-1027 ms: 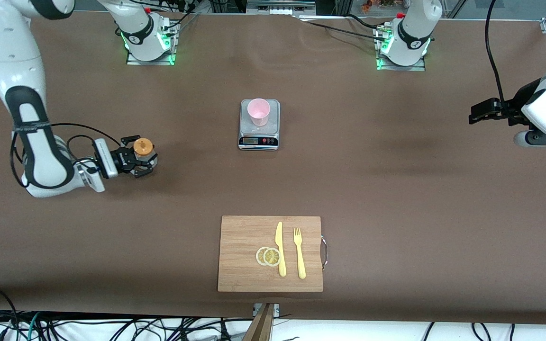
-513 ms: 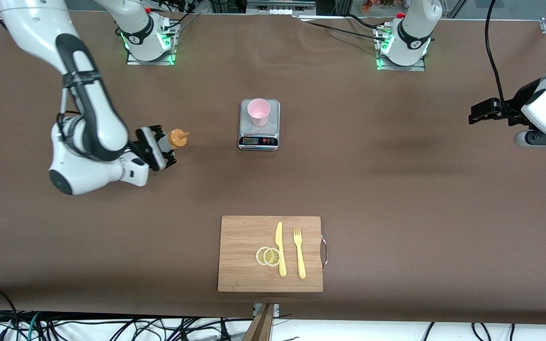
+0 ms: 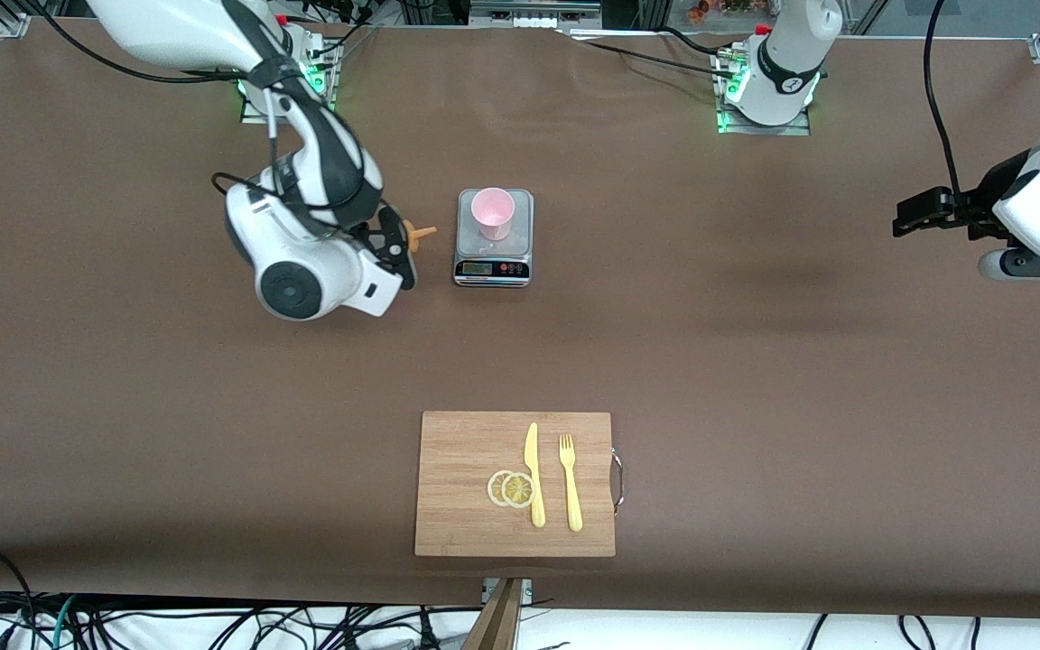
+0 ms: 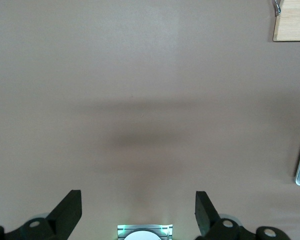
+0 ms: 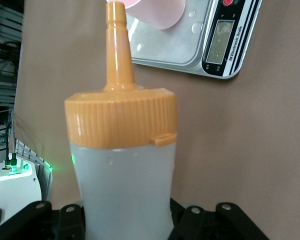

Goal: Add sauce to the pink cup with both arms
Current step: 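Lift the squeeze bottle with the right gripper toward the pink cup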

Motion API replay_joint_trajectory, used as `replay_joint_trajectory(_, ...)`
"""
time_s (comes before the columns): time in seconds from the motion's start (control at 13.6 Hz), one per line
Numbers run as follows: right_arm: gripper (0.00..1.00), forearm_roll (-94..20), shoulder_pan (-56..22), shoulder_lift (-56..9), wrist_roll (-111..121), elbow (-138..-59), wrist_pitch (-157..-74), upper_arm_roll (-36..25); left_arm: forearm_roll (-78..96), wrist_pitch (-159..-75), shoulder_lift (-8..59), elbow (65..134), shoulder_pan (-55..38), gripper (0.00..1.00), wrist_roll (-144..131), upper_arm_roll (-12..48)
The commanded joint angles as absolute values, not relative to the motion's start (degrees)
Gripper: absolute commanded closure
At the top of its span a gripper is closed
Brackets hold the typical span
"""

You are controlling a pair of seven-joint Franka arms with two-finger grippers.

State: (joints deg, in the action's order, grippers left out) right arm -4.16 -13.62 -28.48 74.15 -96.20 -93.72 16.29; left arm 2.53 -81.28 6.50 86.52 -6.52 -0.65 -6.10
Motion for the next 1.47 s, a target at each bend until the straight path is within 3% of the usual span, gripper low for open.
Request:
replay_joint_trajectory(0.0,1.00,1.5,-14.6,-27.7,65.4,-95.9,-92.6,20.4,1.2,-80.3,7.3,84.8,-6.3,0.00,0.7,-6.1)
replay_joint_trajectory(0.88,1.00,13.9,-26.4,-29.7,50.2,-92.6,-86.0,21.3,1.2,-80.3,7.3,84.8,-6.2,0.00,0.8,-6.1)
replay_joint_trajectory(1.39,1.00,18.4,-28.6,-30.6,46.8,-91.9,-83.9,21.4,1.2,-80.3,7.3,84.8,-6.2,0.00,0.8,-6.1)
